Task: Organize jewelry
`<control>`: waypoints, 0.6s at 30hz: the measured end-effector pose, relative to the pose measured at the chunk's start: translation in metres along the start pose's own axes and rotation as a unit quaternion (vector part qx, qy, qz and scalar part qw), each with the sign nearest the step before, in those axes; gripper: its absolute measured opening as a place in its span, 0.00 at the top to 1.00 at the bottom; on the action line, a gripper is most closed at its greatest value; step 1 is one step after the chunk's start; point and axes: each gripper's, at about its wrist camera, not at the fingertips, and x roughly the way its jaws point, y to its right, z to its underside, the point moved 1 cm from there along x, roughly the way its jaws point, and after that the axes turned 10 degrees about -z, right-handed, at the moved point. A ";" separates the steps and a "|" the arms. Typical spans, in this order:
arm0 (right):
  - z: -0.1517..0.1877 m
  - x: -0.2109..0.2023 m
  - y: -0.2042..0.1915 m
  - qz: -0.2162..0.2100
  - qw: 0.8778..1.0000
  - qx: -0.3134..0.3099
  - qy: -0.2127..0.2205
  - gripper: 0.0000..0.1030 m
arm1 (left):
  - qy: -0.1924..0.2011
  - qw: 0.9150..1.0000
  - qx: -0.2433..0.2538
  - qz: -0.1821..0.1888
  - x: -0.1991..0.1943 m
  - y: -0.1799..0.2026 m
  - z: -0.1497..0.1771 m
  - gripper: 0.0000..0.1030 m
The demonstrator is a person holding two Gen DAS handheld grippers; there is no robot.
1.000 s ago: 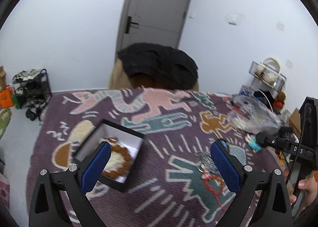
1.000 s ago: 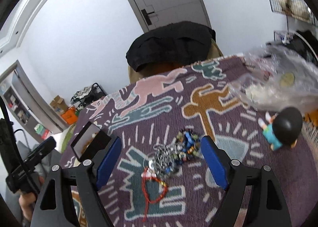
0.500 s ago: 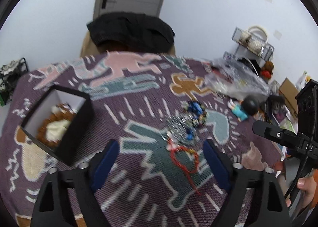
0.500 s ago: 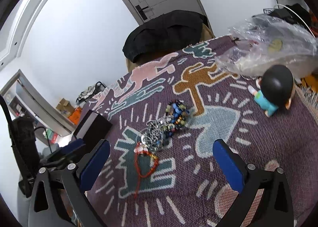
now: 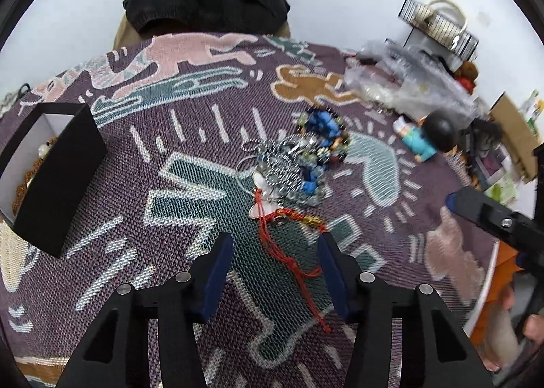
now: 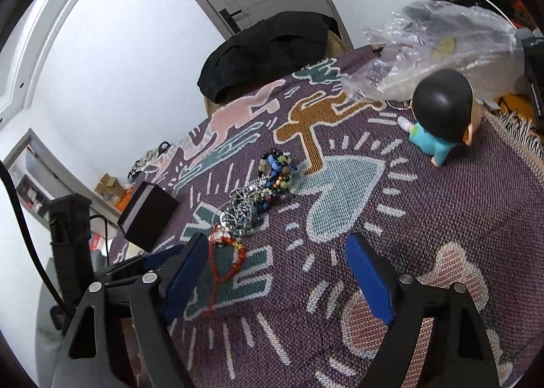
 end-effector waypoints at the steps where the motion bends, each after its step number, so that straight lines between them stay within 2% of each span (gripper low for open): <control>1: 0.001 0.001 0.001 -0.001 1.000 0.003 -0.001 0.18 | -0.004 1.000 0.001 -0.003 0.004 0.001 0.001 0.48; 3: 0.002 0.002 0.005 -0.004 1.000 0.009 -0.003 0.18 | -0.011 1.000 0.006 -0.017 0.012 0.003 0.002 0.50; 6: 0.003 0.005 0.006 -0.006 1.000 0.012 -0.005 0.18 | 0.000 0.999 0.021 -0.045 0.012 0.009 0.004 0.56; 8: 0.004 0.008 0.005 -0.005 1.000 0.012 -0.006 0.18 | 0.001 0.998 0.031 -0.056 0.012 0.013 0.005 0.68; 10: 0.004 0.011 0.005 -0.005 1.000 0.015 -0.009 0.18 | 0.005 0.997 0.053 -0.063 0.011 0.019 0.008 0.75; 11: 0.005 0.013 0.004 -0.006 1.000 0.016 -0.011 0.18 | 0.008 0.996 0.064 -0.068 0.011 0.022 0.010 0.84; 14: 0.007 0.019 0.000 -0.008 1.000 0.014 -0.016 0.18 | 0.006 0.996 0.068 -0.061 0.009 0.021 0.011 0.96; 16: 0.008 0.024 -0.002 -0.011 1.000 0.014 -0.020 0.19 | 0.004 0.996 0.064 -0.054 0.010 0.017 0.010 0.98; 18: 0.009 0.027 -0.003 -0.014 1.000 0.015 -0.024 0.25 | 0.001 0.997 0.053 -0.048 0.009 0.010 0.010 0.98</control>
